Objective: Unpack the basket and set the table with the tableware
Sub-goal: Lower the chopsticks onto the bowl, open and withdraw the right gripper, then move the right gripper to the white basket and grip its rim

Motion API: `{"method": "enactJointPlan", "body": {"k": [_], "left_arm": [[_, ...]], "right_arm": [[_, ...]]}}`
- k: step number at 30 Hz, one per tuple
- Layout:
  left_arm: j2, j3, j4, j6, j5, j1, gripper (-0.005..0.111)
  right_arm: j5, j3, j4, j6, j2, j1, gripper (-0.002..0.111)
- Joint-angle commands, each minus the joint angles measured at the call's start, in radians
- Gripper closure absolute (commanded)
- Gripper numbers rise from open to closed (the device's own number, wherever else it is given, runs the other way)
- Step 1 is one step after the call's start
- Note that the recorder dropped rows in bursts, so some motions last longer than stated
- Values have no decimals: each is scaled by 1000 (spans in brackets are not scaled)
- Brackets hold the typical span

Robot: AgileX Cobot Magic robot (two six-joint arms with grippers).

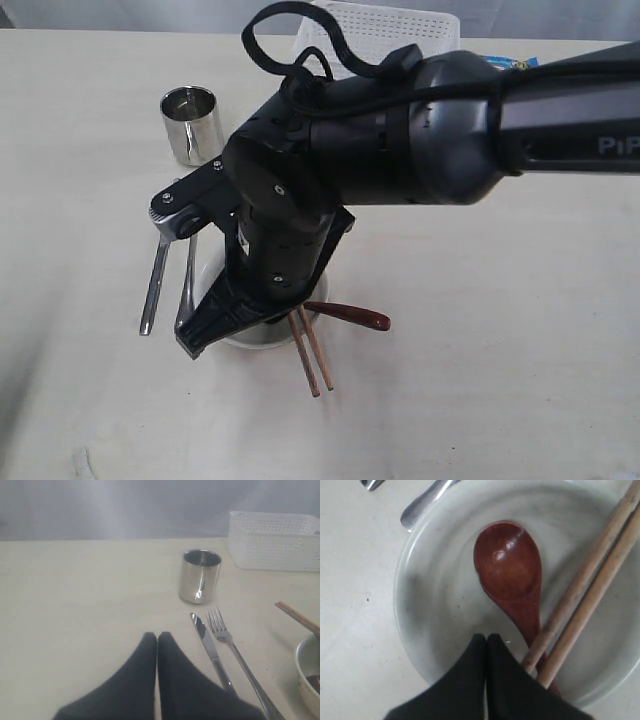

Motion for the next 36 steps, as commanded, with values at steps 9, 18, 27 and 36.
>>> {"method": "enactJointPlan", "body": {"k": [9, 18, 27, 36], "left_arm": [[-3, 3, 4, 0, -2, -8, 107], [-3, 3, 4, 0, -2, -8, 107], [-3, 3, 4, 0, -2, -8, 107], [-3, 3, 4, 0, -2, -8, 107]], "right_arm": [[-5, 4, -57, -2, -13, -3, 109], [-58, -3, -148, 28, -227, -148, 109], [-65, -3, -141, -67, -332, -581, 109], [-154, -1, -36, -211, -299, -795, 109]]}}
